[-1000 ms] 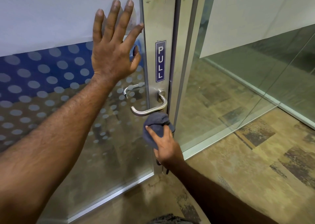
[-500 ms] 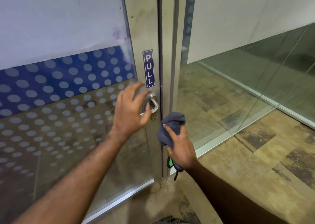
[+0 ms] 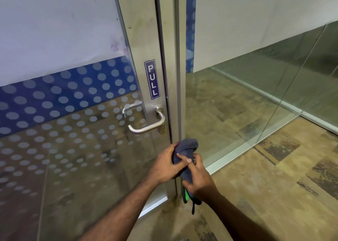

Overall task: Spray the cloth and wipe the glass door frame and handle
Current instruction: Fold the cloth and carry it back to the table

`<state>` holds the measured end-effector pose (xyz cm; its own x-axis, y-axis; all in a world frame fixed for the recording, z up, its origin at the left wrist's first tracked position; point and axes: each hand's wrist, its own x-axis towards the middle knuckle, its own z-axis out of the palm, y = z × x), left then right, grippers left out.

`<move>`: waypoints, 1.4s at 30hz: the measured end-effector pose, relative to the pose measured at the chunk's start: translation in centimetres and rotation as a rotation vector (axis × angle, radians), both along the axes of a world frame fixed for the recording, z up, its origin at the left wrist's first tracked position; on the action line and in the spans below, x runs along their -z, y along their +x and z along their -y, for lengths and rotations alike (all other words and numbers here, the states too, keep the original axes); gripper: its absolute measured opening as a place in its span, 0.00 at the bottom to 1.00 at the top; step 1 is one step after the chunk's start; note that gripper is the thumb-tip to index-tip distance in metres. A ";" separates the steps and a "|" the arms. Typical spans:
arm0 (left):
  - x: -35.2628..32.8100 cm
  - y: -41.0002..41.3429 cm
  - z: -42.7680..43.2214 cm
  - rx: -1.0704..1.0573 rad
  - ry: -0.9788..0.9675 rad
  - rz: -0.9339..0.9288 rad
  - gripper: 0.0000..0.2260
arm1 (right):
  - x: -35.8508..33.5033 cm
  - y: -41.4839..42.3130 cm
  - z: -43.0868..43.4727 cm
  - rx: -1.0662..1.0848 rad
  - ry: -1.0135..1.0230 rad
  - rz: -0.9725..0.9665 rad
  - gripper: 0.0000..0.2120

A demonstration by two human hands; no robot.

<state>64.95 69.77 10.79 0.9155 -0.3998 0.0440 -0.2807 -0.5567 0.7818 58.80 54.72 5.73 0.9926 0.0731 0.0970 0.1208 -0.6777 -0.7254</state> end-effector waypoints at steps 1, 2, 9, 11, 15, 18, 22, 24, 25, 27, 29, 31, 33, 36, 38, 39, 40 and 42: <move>-0.3 0.3 0.2 0.035 0.015 -0.035 0.37 | -0.1 0.0 0.0 0.004 0.017 0.007 0.41; -0.6 0.6 0.4 0.055 0.018 -0.065 0.37 | -0.2 -0.1 0.1 0.010 0.041 0.011 0.41; -1.5 2.1 1.6 0.106 -0.073 -0.230 0.28 | -1.0 -0.8 1.7 -0.061 0.235 0.062 0.40; -1.7 2.4 1.6 0.134 -0.077 -0.230 0.29 | -1.1 -0.9 2.4 -0.089 0.249 0.058 0.40; -2.4 2.9 1.9 0.199 -0.041 -0.168 0.21 | -1.0 -1.3 3.6 -0.014 0.360 0.068 0.39; -3.7 3.3 2.2 0.241 -0.017 -0.142 0.16 | -1.0 -1.2 5.0 0.215 0.526 0.100 0.34; -5.9 3.4 3.2 0.405 0.076 -0.103 0.16 | -1.5 -0.8 7.8 0.395 0.526 0.129 0.42; -6.8 3.5 4.0 0.500 0.153 -0.038 0.16 | -2.4 -0.2 9.2 0.317 0.459 0.113 0.48; -7.4 3.6 4.3 0.535 0.186 -0.001 0.16 | -3.1 0.1 9.8 0.241 0.455 0.080 0.46; -8.5 4.2 4.9 0.569 0.220 0.084 0.15 | -4.8 0.6 10.4 0.094 0.496 -0.051 0.32; -9.4 4.9 4.9 0.544 0.193 0.135 0.15 | -5.9 0.8 10.6 0.048 0.571 -0.124 0.16; -10.0 5.7 4.4 0.501 0.117 0.118 0.15 | -6.7 0.6 10.7 0.087 0.673 -0.126 0.11; -9.7 6.5 3.7 0.443 0.043 0.031 0.19 | -7.7 0.1 10.7 0.118 0.756 -0.138 0.11; -7.3 6.7 3.0 0.284 -0.080 -0.222 0.29 | -8.8 -0.4 10.8 0.103 0.814 -0.193 0.13; -4.8 5.8 3.3 0.107 -0.305 -0.474 0.32 | -9.2 -0.6 10.9 0.084 0.823 -0.225 0.13; -3.2 5.2 3.6 0.016 -0.410 -0.604 0.32 | -9.4 -0.6 10.9 0.080 0.821 -0.237 0.12; -1.6 4.5 4.0 -0.049 -0.506 -0.738 0.33 | -9.7 -0.7 10.9 0.081 0.812 -0.242 0.10; 1.7 2.6 4.7 -0.078 -0.698 -1.039 0.39 | -10.0 -0.8 11.0 0.089 0.802 -0.242 0.07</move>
